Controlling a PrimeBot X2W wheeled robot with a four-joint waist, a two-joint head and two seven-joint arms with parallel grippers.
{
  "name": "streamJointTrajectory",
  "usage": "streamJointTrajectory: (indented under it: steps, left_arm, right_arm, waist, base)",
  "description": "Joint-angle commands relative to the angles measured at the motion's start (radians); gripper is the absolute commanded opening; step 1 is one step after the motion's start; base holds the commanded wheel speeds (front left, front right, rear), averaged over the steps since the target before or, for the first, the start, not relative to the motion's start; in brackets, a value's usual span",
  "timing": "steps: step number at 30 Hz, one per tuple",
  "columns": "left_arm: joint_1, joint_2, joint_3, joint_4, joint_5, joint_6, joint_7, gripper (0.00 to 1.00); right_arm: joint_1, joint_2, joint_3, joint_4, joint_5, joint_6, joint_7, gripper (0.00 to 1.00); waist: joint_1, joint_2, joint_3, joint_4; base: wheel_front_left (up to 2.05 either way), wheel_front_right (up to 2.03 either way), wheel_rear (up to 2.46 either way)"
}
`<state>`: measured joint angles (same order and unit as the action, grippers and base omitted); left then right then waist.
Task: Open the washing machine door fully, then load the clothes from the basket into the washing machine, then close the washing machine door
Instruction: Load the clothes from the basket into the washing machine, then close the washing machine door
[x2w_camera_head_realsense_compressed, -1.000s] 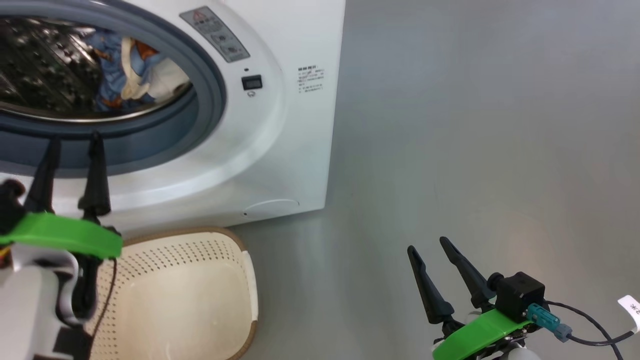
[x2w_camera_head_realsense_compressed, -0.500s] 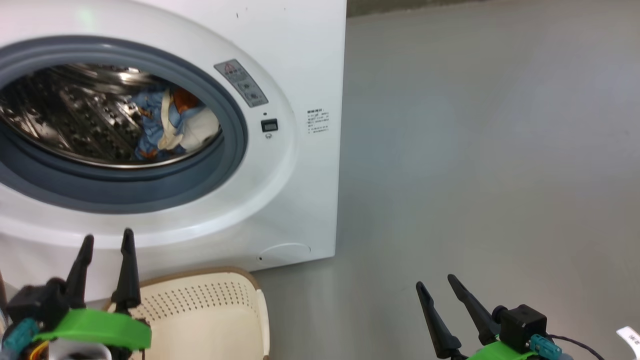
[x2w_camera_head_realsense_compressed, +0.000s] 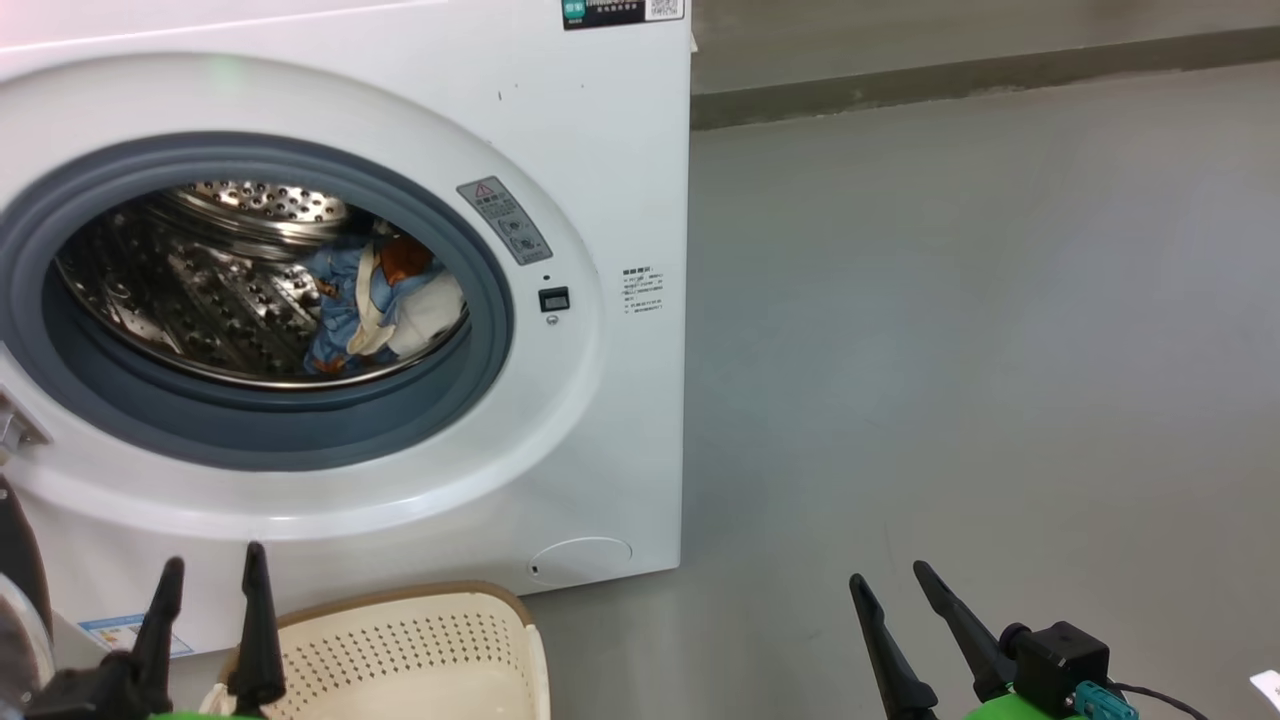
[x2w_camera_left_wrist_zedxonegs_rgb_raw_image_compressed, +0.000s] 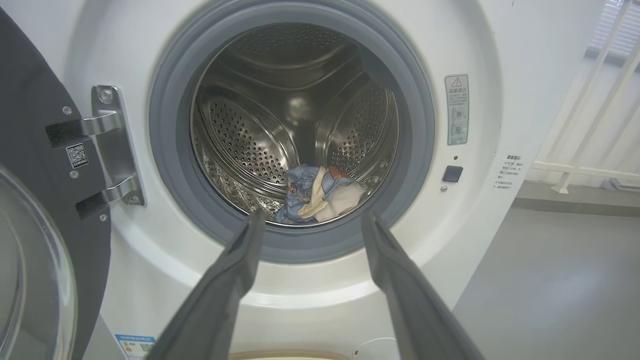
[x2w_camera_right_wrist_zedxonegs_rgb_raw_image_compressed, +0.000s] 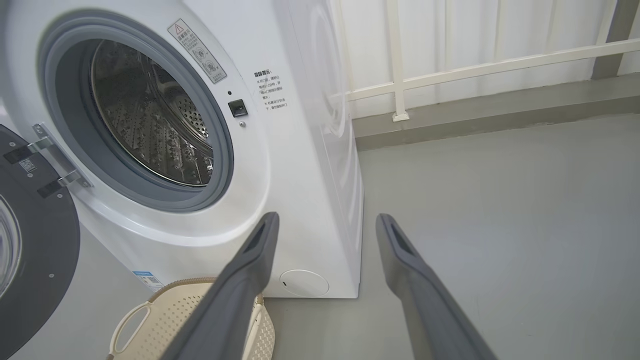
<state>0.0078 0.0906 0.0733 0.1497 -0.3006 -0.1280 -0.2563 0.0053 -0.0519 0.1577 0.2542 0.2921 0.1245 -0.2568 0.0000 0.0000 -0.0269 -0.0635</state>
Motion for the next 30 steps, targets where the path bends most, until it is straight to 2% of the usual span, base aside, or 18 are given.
streamJointTrajectory:
  steps: [1, 17, 30]
  left_arm:
    - [0.001, 0.008, 0.044, -0.036, 0.029, -0.003, -0.006, 1.00]
    - [0.133, -0.024, 0.069, -0.091, 0.085, -0.003, -0.006, 1.00]
    - [0.172, -0.032, 0.064, -0.091, 0.109, -0.003, -0.006, 1.00]
  right_arm:
    - [-0.005, 0.002, 0.025, -0.026, -0.004, 0.006, -0.005, 1.00]
    - [0.007, 0.002, 0.012, -0.037, -0.004, 0.006, -0.005, 1.00]
    - [0.007, 0.002, 0.002, -0.054, -0.013, 0.006, -0.005, 1.00]
  waist:
    - [0.0000, 0.0000, -0.007, 0.001]
    - [0.0000, 0.0000, -0.022, 0.009]
    - [0.0000, 0.0000, -0.028, 0.006]
  base:
    - [0.00, 0.00, 0.00]
    - [0.00, 0.00, 0.00]
    - [0.00, 0.00, 0.00]
